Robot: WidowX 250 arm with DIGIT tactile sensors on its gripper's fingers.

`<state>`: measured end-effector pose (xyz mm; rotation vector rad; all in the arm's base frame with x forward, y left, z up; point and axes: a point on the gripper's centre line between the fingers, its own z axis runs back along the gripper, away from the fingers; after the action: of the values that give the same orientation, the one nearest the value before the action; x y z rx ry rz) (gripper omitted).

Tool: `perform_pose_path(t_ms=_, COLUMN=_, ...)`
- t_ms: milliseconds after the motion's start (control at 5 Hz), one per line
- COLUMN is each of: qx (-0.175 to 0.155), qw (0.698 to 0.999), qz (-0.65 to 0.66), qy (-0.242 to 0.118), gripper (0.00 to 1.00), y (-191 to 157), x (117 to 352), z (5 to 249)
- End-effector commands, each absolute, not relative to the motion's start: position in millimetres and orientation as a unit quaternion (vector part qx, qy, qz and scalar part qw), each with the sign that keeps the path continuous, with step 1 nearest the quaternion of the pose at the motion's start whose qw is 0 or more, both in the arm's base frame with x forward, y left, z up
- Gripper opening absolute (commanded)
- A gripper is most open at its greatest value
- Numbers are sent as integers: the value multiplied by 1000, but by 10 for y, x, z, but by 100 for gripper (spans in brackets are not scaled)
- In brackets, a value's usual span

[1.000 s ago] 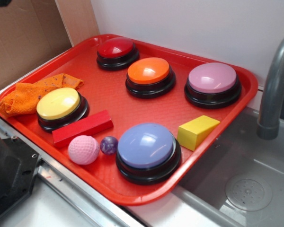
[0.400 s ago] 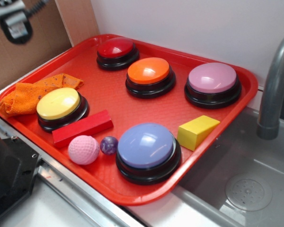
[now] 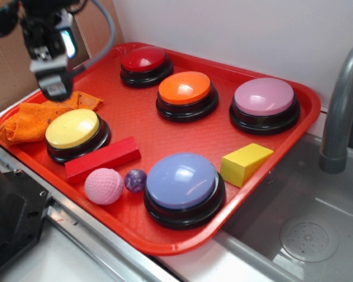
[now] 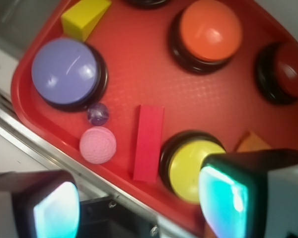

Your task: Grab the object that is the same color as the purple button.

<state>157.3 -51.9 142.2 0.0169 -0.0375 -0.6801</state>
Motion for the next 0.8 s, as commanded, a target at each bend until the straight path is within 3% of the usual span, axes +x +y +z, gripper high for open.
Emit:
perform_pose_path(t_ms=0, qx=0, qw=894, qz=-445, qy=-57, gripper=100, y=-826, x=1727, z=952)
perform_pose_path(t_ms=600, qx=-34, qw=865, qz=-494, qy=-79, gripper=100, y=-1038, x=1610, z=539)
